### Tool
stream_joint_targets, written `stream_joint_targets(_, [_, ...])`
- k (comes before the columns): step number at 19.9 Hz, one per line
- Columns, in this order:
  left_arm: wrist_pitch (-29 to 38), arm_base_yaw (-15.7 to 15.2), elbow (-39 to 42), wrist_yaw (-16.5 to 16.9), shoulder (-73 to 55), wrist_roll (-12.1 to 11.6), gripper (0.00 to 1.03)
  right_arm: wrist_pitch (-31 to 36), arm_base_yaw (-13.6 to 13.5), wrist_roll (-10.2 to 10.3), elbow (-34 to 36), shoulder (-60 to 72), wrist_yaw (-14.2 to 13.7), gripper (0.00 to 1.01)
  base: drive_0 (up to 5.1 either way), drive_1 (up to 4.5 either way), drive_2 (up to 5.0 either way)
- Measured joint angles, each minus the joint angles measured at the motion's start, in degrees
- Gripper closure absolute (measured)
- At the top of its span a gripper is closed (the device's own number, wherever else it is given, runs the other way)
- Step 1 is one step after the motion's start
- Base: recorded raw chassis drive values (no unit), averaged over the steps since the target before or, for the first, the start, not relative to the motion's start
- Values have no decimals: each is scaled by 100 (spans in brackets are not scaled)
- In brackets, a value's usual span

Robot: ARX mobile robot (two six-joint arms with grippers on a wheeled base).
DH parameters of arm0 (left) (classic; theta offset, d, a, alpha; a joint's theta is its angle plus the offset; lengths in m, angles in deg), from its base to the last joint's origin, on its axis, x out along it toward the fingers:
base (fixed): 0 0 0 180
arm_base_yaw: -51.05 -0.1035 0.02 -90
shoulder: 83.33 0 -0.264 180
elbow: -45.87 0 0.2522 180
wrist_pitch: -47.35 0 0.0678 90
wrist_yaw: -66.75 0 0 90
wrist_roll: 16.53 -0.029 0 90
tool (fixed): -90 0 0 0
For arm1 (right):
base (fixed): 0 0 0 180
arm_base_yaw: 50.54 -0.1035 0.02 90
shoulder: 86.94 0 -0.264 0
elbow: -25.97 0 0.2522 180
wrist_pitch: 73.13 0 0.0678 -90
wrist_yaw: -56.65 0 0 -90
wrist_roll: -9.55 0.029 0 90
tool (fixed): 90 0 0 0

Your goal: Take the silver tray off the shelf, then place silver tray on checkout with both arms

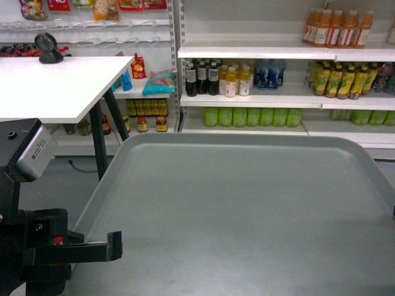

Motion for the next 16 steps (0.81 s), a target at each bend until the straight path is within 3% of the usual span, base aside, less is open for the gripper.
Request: stream_joint_targets(16, [4,0,0,0,-4,0,100,9,0,0,0,0,2,98,-497,248,248])
